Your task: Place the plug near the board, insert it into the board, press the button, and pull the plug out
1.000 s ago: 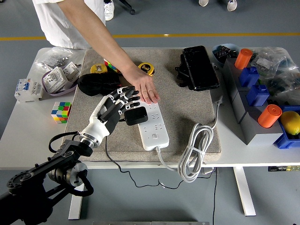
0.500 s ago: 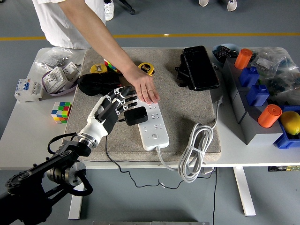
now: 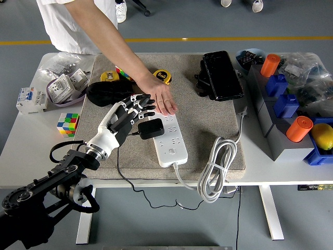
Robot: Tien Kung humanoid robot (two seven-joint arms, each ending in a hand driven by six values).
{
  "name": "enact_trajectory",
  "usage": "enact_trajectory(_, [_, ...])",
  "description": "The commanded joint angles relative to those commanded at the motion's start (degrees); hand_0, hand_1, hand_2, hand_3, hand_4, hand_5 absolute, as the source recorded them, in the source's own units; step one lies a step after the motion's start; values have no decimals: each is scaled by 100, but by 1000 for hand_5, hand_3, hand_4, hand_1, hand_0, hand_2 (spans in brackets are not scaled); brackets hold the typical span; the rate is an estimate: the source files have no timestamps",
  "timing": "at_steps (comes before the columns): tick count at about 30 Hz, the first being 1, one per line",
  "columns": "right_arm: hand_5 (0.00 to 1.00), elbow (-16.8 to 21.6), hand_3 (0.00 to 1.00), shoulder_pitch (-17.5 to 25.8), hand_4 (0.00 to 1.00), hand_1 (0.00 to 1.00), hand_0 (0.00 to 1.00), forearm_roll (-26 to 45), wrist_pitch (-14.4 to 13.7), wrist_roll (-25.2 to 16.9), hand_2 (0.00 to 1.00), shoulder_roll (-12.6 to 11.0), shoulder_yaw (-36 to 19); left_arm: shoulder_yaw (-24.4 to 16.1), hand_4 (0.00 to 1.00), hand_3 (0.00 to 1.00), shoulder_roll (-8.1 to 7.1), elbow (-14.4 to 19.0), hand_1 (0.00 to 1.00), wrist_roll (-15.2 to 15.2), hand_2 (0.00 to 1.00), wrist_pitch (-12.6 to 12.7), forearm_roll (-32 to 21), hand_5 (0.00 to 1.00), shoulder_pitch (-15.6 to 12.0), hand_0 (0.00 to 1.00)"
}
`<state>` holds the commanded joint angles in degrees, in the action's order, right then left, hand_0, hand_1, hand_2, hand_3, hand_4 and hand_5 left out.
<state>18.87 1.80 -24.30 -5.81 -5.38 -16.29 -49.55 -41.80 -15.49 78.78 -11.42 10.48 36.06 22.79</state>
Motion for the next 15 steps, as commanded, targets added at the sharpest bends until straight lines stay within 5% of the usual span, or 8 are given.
enact_trajectory(1, [533,1,550,4,993,660,641,0,0,1,628,-7,3,-63,866,619,-19,102,440,215,525,-78,223,235,21,303])
enact_trajectory(2, [533,3,550,10,994,660,641,-1,0,1,628,-14,2,-129,705,666,-45,226,351,466,423,-181,484,14,58,182])
enact_trajectory(7, [533,11,550,24,994,660,641,-12,3,2,628,-32,-22,-98,705,666,-158,784,351,1640,423,-968,1676,14,340,182])
enact_trajectory(8, [533,12,550,25,994,661,641,-15,4,4,628,-33,-26,-35,602,810,-172,832,166,1866,256,-1113,1937,2,407,121])
enact_trajectory(13, [533,20,550,24,994,661,641,-37,5,7,628,-32,-64,270,602,810,-161,842,166,2397,256,-1555,3128,2,658,121])
enact_trajectory(14, [533,18,550,29,994,660,641,-35,5,7,628,-25,-80,369,734,825,-151,818,45,2445,157,-1598,3352,2,731,76])
enact_trajectory(15, [533,18,550,32,994,660,641,-33,6,8,628,-23,-86,440,734,825,-141,799,45,2496,157,-1639,3612,2,784,76])
